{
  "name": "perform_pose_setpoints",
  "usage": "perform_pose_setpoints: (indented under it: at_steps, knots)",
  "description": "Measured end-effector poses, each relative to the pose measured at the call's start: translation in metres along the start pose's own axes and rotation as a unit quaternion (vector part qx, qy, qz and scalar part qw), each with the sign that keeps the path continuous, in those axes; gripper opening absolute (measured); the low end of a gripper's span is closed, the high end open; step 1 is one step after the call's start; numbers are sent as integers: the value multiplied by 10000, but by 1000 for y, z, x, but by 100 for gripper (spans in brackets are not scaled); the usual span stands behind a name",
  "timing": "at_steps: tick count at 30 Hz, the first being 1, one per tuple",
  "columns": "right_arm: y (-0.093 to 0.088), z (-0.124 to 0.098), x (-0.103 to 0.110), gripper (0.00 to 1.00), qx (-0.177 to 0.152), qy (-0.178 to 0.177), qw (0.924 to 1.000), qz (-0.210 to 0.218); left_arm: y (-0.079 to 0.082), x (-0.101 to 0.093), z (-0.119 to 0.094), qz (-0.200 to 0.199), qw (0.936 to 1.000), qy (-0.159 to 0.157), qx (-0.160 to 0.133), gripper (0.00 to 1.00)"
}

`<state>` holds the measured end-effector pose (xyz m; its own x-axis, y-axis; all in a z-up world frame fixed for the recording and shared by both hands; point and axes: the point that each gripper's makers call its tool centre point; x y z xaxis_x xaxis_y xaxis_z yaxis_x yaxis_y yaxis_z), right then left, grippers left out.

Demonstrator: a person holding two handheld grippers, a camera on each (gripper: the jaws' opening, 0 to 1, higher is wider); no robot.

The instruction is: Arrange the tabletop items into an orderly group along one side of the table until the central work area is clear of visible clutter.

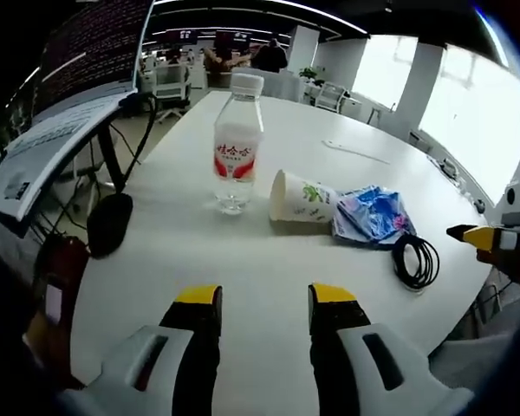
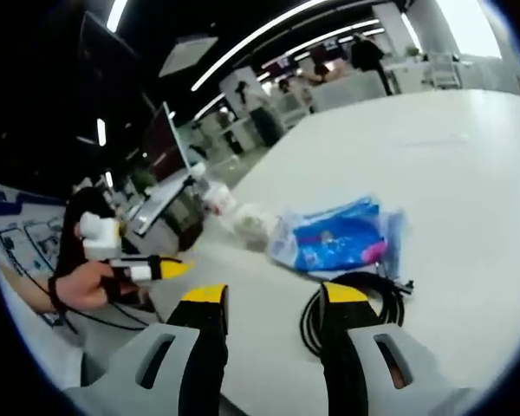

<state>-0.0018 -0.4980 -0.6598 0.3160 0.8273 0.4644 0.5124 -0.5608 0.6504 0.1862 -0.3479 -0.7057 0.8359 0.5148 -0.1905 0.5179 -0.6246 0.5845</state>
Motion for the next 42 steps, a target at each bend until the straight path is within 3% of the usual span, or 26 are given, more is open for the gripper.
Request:
perform_pose_setpoints:
  at_steps: [7, 23, 31, 42]
  knots:
    - [8, 15, 5, 40, 70, 186, 9997, -149, 0, 2, -7, 24, 10000, 86, -4, 39]
    - [53, 65, 30, 41, 259, 621, 9942, -837, 11, -2, -26, 97, 9996, 163, -195, 42]
    - [61, 85, 39, 43, 468, 680, 9882, -1291, 15, -2, -36, 177, 9993, 187, -281, 42]
    - [65, 106, 38, 44, 694, 679, 9823, -1602, 4, -6, -40, 146, 9995, 140, -229, 42]
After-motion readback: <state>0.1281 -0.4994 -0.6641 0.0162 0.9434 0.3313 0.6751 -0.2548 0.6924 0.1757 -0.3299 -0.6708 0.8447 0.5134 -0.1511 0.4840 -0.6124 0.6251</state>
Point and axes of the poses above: the point that each gripper's makers call its tool centre point, and the gripper's own axes: z roughly forward along the fingers, x roughly to its left, y roughly out of its top, and after that the axes turned 10 degrees about x, right-handed
